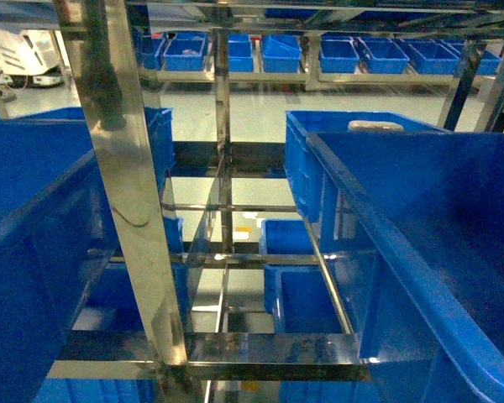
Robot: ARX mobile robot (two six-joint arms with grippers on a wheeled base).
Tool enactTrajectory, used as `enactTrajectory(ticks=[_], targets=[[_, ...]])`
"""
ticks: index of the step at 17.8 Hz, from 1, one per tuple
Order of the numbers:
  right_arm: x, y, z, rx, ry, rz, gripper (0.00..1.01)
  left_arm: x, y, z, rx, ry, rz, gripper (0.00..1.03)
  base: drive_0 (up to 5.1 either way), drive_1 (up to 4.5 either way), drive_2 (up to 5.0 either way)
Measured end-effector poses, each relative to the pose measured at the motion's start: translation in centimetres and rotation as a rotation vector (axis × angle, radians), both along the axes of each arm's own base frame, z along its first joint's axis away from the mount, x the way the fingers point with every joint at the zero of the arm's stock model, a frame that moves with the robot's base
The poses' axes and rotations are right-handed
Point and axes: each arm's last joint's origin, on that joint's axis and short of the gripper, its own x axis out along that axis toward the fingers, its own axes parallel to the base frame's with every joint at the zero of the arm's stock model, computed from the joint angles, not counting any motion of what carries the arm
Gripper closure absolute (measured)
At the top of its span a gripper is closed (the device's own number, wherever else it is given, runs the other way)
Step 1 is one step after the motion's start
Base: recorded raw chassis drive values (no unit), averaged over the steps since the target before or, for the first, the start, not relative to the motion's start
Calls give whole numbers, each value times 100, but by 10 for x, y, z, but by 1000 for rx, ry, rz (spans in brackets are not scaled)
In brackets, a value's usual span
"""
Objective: Sort and place red and yellow blocks in left bins
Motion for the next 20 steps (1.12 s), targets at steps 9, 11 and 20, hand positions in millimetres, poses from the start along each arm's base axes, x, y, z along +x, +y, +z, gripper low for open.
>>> enactTrajectory(ticks=[9,11,20], targets=[[16,-2,-29,-29,97,-44,73,0,0,0,0,2,0,77,0,0,0],[27,3,-24,-40,101,-44,73,0,0,0,0,2,0,77,0,0,0],[35,32,-28,-114,88,-115,73,0,0,0,0,2,0,77,0,0,0]])
